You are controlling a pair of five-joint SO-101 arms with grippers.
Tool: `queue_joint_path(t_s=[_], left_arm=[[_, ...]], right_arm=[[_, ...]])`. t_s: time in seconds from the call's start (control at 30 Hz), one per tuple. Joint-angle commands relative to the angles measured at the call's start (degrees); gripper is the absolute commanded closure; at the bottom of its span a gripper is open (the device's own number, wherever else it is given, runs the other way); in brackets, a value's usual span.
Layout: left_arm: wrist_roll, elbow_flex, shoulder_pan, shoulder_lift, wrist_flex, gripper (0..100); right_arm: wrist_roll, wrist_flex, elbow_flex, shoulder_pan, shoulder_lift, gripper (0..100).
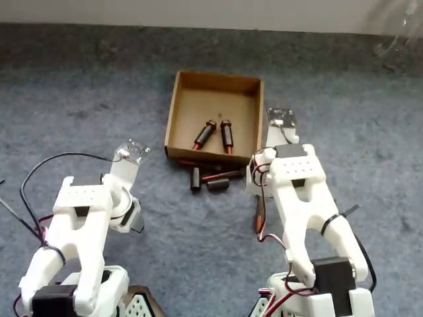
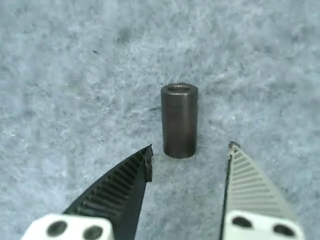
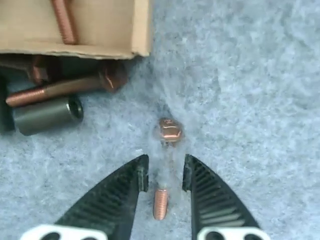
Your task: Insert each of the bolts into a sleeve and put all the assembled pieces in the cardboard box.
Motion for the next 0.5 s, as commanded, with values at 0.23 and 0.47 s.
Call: queue_joint_path(t_s=[0.23,0.47], left_arm=[[-0.2,-12.6,-1.6,-0.8,8.2,78],[-0.1,-20.7,-2.2,-0.8,13.4,78]], right_arm=[[1.1,-3.9,0.1,0.2,9.1,88.9],[1.2,-3.9,-0.1,-0.4,11.1,99.6]])
